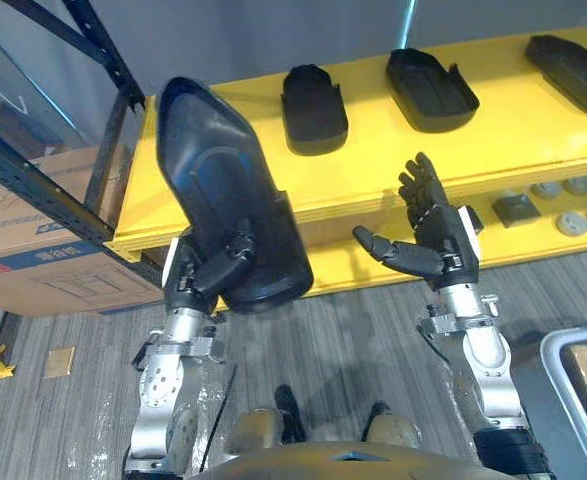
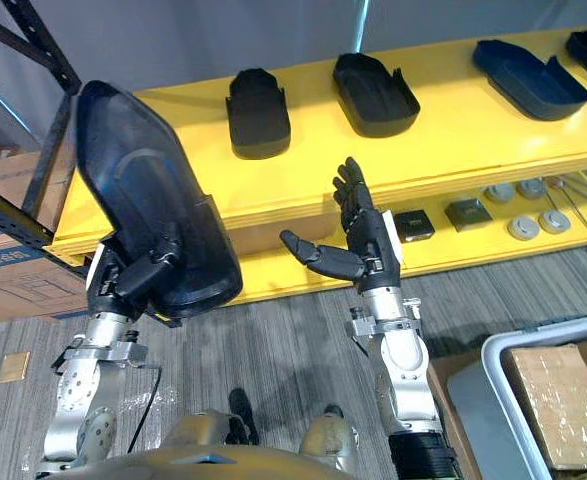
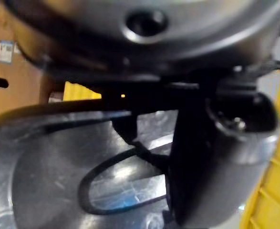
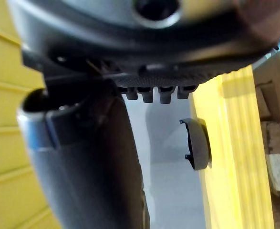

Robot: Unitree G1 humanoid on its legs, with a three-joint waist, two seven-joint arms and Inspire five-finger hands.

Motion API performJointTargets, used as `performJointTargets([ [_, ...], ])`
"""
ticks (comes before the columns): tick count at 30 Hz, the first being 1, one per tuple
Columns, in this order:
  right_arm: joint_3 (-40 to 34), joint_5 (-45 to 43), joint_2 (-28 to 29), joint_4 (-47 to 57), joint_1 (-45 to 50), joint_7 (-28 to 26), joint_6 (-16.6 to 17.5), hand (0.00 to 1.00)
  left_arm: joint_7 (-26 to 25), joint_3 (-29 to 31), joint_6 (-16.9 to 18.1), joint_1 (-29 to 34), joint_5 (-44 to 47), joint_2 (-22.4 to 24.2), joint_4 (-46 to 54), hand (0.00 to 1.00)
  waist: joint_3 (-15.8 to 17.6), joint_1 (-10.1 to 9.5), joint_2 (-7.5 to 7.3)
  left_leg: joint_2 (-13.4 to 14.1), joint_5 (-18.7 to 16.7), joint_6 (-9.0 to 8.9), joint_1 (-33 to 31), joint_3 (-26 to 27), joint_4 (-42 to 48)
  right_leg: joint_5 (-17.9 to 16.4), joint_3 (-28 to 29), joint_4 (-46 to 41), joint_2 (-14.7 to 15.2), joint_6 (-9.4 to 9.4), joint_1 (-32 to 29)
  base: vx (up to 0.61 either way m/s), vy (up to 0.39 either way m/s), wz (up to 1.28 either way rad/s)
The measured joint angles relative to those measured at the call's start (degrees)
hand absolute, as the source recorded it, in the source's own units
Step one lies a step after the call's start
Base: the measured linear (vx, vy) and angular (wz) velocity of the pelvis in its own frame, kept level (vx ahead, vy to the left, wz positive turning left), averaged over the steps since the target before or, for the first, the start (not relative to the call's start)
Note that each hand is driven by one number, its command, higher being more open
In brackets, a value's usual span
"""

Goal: Walk over and take three plastic housings, then place them on the shelf

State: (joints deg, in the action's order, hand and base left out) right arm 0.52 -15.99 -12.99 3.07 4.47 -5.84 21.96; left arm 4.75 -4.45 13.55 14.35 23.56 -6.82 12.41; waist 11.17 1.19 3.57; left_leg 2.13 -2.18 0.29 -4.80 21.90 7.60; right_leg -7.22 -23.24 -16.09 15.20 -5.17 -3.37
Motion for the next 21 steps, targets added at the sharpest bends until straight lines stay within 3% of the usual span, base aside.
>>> performJointTargets([
  [3, 0.25, -1.19, 1.79, 0.26, 0.71, 0.06, 0.43, 1.0, 1.28, -0.11, -1.24, -0.13, 0.02, -0.45, -0.84, 0.0, 0.15, 0.39, -0.36, -1.44, 0.72, 1.13, 3.46, 1.36, -3.21, 0.79, 0.87, 0.57, 0.7, -1.14, 1.57, -0.03, 0.063, -0.16],
  [7, 1.66, -0.37, 2.71, 0.93, 2.0, 0.02, 0.76, 1.0, 0.65, 1.64, -1.51, -0.12, -0.01, -0.98, -0.79, 0.0, 0.0, 0.49, -0.13, -2.66, 2.13, 1.12, 5.62, 2.21, -8.55, 1.8, 1.23, 2.76, 0.44, -0.96, 2.02, -0.03, 0.085, -0.12],
  [12, 2.32, 0.01, 2.61, 2.28, 2.9, -1.59, 0.6, 1.0, -1.47, 6.62, -3.64, -0.02, -7.31, -2.9, 1.05, 0.0, -0.04, 0.4, -0.07, -3.04, 3.23, 1.2, 5.91, 1.41, -10.16, 3.03, -0.1, 4.46, 0.08, -1.49, 2.96, 0.03, 0.019, 0.07],
  [18, 2.87, -0.05, 0.39, 2.27, 2.07, -3.61, -3.27, 1.0, -4.1, 13.81, -7.06, -1.64, -10.21, -8.19, 1.2, 0.0, -0.6, 0.35, 1.18, -2.88, 4.72, 1.2, 5.86, 1.02, -10.96, 2.96, -0.39, 4.1, -0.1, -1.48, 2.55, 0.06, -0.023, 0.05],
  [21, 4.6, -0.04, -2.06, 2.25, 0.82, -3.98, -5.27, 1.0, -6.71, 14.85, -7.39, -5.66, -9.96, -9.55, -1.9, 0.0, -0.71, 0.36, 2.39, -2.88, 5.11, 0.67, 4.7, 0.78, -11.08, 2.42, -0.42, 2.98, 0.14, -0.97, 0.85, 0.01, -0.013, 0.04],
])
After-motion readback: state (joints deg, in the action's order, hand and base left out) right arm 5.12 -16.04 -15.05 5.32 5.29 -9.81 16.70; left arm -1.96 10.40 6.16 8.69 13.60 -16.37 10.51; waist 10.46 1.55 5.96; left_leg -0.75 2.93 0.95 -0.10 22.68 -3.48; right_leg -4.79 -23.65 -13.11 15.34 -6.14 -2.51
